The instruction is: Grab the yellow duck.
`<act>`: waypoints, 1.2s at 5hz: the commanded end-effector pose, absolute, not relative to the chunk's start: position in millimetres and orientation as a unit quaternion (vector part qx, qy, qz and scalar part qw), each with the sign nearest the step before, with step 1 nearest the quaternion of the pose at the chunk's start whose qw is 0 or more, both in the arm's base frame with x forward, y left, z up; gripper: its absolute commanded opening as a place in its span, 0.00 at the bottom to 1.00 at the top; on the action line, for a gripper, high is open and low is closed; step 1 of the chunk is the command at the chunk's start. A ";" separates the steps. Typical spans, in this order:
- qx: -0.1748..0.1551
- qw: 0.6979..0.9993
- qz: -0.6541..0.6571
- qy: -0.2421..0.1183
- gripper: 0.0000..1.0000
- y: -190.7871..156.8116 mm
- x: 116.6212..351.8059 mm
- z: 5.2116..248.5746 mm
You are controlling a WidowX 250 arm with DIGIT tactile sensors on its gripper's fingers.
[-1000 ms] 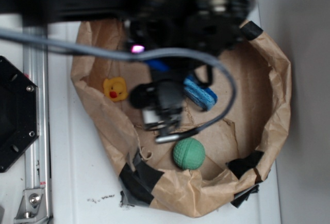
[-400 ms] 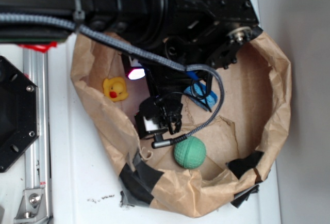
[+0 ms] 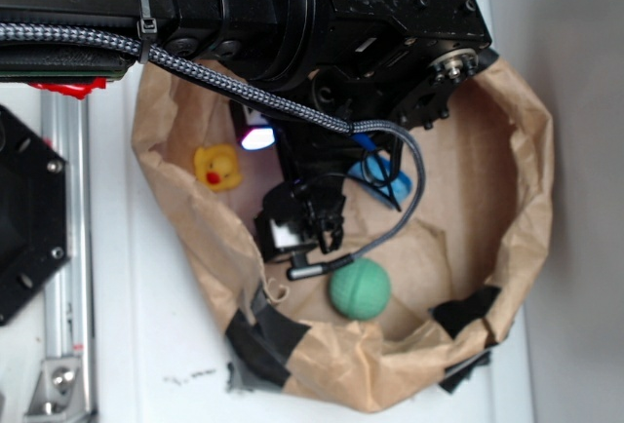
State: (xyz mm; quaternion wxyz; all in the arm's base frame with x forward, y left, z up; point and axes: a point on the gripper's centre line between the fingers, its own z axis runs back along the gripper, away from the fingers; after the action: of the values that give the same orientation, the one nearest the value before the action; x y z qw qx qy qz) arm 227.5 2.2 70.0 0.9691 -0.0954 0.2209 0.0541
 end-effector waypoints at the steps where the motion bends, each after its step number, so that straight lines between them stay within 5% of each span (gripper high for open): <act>1: -0.104 0.958 0.082 0.254 1.00 0.8 204.3 26.2; 2: -0.126 0.958 0.060 0.250 1.00 -12.2 179.3 -18.6; 3: -0.097 0.983 0.013 0.153 1.00 -7.0 159.4 -17.6; 4: -0.090 0.986 0.020 0.142 1.00 -3.2 163.1 7.3; 5: -0.074 0.994 0.037 0.073 1.00 12.8 180.2 53.9; 6: -0.082 0.993 0.054 0.069 1.00 27.5 195.8 79.1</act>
State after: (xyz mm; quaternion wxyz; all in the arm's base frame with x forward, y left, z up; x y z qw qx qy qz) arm 195.6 23.8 81.0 0.9916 -0.0829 0.0870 0.0475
